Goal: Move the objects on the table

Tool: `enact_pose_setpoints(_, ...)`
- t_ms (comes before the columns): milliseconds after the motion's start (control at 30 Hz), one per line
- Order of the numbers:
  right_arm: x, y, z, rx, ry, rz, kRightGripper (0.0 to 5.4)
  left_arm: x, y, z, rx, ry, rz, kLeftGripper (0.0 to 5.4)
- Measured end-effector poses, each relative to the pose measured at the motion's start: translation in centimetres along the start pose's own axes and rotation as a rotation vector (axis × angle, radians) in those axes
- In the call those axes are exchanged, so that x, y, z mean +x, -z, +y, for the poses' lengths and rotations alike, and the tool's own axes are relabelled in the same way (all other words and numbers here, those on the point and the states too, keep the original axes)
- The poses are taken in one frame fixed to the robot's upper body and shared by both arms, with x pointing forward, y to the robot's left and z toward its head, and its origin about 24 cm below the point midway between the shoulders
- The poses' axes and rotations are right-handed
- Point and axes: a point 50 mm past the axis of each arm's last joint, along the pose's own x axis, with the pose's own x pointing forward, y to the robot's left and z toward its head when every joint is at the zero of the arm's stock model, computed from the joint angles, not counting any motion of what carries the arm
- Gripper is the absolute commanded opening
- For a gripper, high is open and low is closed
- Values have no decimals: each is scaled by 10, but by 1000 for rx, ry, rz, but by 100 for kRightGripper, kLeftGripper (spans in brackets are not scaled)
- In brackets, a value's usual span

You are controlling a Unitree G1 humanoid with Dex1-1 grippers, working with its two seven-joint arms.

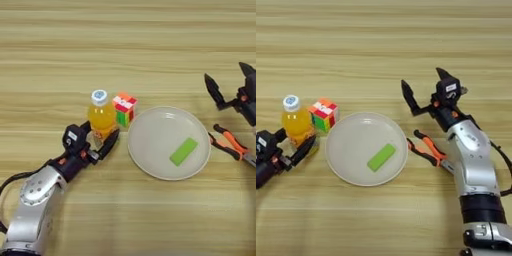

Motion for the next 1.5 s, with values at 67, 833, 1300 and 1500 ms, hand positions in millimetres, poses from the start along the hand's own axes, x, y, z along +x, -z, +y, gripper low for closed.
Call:
enact_pose_setpoints(67, 0, -1, 1, 2, -1, -6, 540, 0, 1, 0, -2, -3, 4, 338)
enact_pose_setpoints(833, 1, -6, 1, 1, 2, -28, 540, 4, 4, -3, -21, -14, 3, 338)
enact_pose_setpoints(1300, 1, -6, 1, 1, 2, -28, 540, 5, 2, -4, -16, -8, -9, 495)
enact_pose_setpoints(1500, 1, -6, 1, 0, 2, -29, 540, 6, 2, -5, -19, -9, -11, 537)
